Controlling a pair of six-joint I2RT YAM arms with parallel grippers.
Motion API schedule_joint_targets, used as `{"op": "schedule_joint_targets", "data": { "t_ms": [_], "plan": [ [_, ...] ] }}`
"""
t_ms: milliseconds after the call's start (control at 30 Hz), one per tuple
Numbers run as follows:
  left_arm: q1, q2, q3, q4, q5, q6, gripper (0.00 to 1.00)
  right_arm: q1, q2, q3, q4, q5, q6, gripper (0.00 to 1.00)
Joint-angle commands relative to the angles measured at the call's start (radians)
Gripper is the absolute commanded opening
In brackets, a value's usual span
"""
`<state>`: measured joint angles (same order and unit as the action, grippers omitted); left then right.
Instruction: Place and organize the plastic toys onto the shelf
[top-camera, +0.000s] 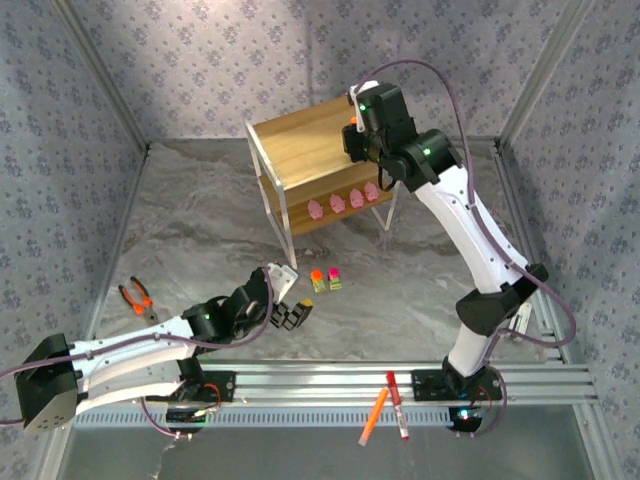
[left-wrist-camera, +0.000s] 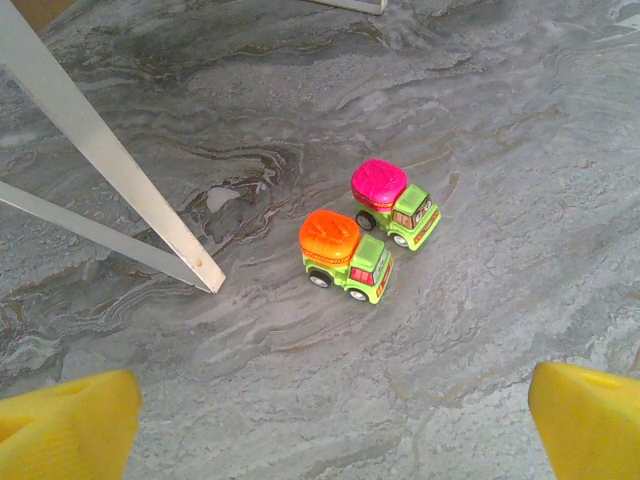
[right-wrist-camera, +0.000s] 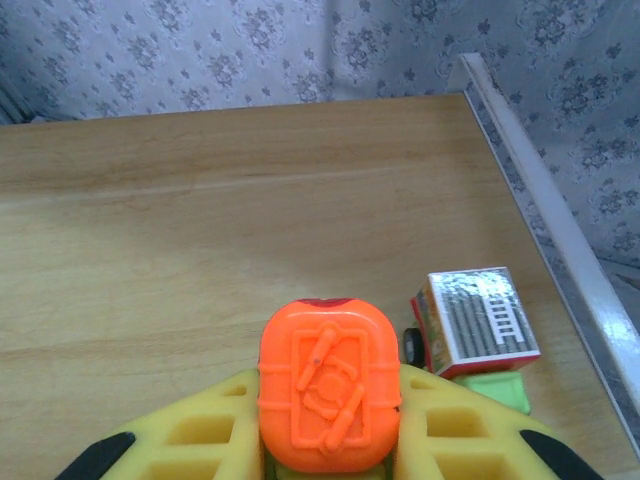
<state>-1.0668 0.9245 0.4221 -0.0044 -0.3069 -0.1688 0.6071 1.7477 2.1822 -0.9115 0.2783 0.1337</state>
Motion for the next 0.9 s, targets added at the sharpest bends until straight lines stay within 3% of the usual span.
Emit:
{"op": "schedule_joint_targets", "data": {
  "t_ms": [0, 867],
  "plan": [
    [0.005, -0.019, 0.017, -0.009, 0.004, -0.011, 1.00, -0.021, 0.017, 0.058, -0.053, -0.061, -0.023, 0.25],
    [0.005, -0.164, -0.035, 0.021, 0.123, 0.003, 0.99, -0.048, 0.109, 0.152, -0.140, -0.143, -0.040, 0.25]
  ]
}}
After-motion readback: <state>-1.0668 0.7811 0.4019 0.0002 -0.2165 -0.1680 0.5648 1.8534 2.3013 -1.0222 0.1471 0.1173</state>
